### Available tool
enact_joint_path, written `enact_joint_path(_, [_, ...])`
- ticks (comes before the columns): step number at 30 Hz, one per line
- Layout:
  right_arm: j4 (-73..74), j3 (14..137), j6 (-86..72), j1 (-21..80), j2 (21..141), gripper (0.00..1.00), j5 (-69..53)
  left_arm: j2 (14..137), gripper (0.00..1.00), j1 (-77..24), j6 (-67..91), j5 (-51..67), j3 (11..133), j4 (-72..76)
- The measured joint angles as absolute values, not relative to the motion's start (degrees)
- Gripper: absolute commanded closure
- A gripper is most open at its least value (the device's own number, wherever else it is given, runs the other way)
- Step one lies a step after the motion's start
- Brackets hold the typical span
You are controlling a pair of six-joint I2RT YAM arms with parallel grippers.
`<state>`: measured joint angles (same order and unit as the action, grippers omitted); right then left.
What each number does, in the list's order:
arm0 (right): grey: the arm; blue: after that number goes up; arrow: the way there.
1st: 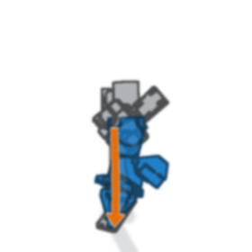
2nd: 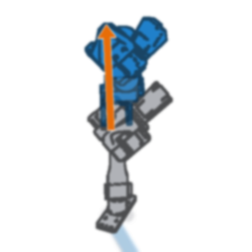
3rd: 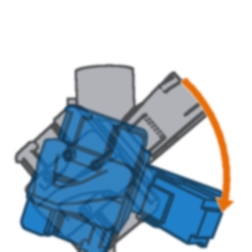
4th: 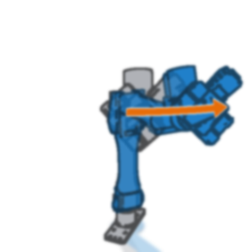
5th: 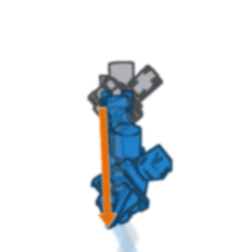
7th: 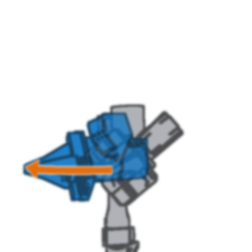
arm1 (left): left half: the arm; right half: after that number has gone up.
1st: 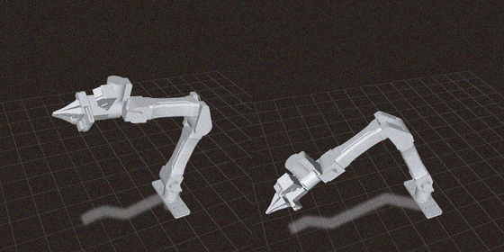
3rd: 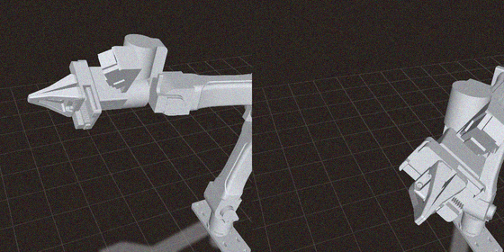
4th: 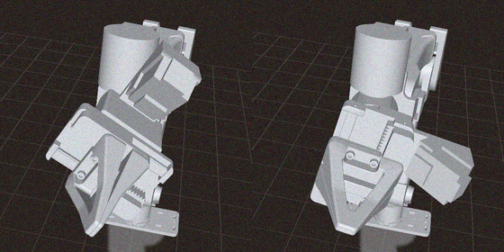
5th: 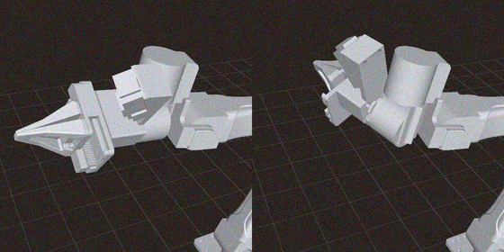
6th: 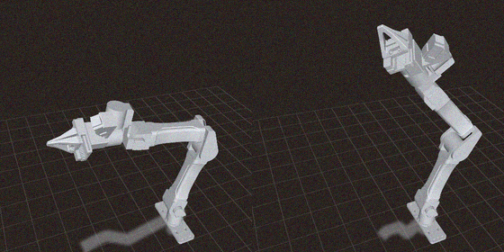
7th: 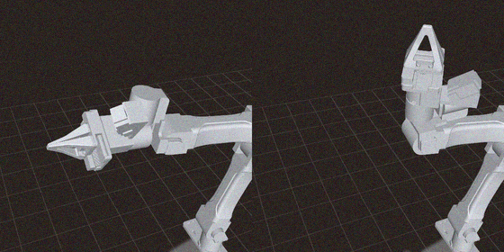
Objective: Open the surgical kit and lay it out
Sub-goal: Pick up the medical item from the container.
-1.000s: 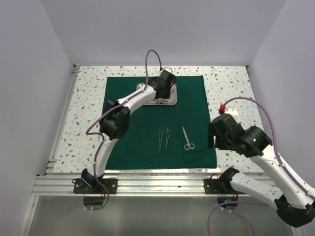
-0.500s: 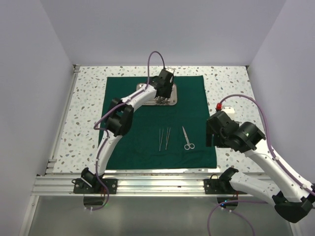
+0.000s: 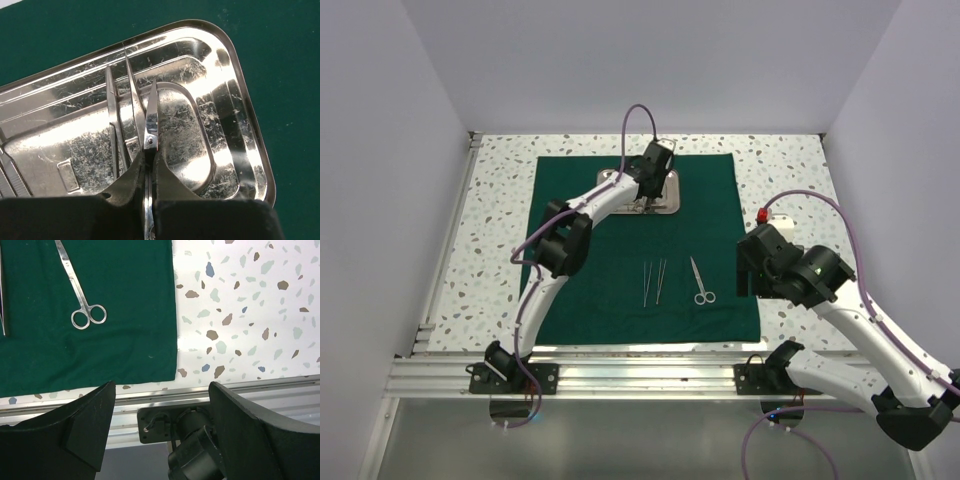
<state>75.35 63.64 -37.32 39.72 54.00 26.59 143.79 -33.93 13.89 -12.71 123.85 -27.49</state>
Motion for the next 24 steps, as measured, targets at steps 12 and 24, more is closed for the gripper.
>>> enact_joint_path(12, [75.31, 63.64, -37.32, 39.72, 53.82, 0.21, 26.65, 143.7, 1.0, -34.04, 14.15, -14.2, 124.68, -29.21])
enact_joint_path(24, [74.94, 63.64, -37.3, 39.72, 51.99, 0.21, 26.39, 138.98, 1.0, -32.16, 16.16, -14.22, 125.32, -34.06])
